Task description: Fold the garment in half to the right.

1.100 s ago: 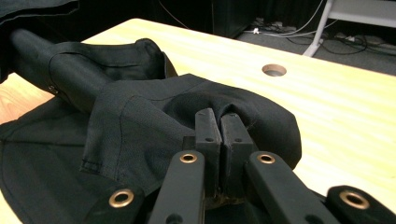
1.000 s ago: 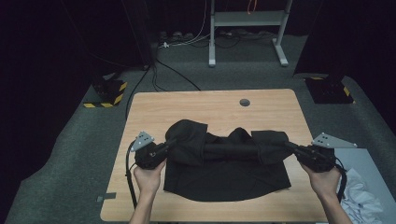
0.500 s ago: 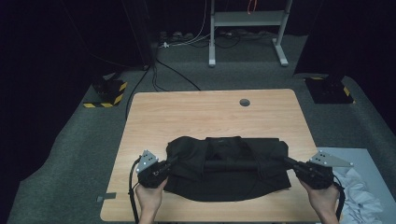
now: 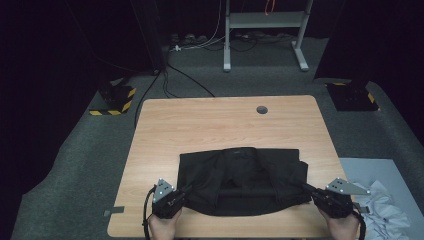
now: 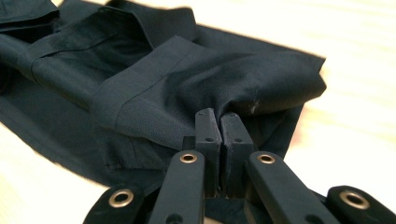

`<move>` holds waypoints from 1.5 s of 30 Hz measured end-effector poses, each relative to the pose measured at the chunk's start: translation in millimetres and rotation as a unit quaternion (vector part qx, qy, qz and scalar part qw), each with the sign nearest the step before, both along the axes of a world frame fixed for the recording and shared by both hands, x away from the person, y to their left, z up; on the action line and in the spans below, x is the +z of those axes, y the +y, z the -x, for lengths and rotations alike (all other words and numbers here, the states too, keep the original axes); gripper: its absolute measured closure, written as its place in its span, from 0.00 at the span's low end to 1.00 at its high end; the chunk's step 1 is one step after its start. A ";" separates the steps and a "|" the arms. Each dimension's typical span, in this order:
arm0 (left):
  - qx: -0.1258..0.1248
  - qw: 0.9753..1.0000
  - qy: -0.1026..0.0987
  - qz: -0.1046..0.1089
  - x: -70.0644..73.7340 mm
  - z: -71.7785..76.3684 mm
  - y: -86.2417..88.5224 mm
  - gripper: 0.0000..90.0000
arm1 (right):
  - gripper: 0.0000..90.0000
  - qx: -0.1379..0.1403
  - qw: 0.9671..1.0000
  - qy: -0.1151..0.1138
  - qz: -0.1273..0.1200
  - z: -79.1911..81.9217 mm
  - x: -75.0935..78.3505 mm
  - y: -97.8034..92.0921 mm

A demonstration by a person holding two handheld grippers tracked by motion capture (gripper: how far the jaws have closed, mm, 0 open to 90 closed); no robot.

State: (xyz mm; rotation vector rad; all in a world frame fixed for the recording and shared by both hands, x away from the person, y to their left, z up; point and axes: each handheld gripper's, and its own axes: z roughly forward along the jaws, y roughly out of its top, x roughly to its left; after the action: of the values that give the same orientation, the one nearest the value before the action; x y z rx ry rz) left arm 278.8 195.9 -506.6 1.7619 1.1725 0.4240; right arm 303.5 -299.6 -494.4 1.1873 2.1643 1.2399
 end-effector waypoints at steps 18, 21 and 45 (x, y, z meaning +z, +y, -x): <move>0.006 0.999 0.038 -0.012 -19.9 -21.5 -1.9 0.95 | 0.97 -0.019 0.999 0.029 0.000 -8.0 -27.5 1.6; 0.004 1.000 0.027 -0.007 -16.1 -19.8 -1.9 0.94 | 0.90 -0.029 0.999 0.025 -0.004 -8.9 -26.7 1.0; -0.018 0.998 0.045 -0.039 2.3 -56.0 -36.2 0.37 | 0.42 -0.012 1.000 -0.011 0.006 -42.6 -12.3 41.7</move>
State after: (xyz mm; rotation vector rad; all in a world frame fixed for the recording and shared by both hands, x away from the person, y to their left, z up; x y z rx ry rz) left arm 334.7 159.8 -504.3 1.8840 1.1993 0.3755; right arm 346.1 -257.9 -506.8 1.1849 2.1340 1.2218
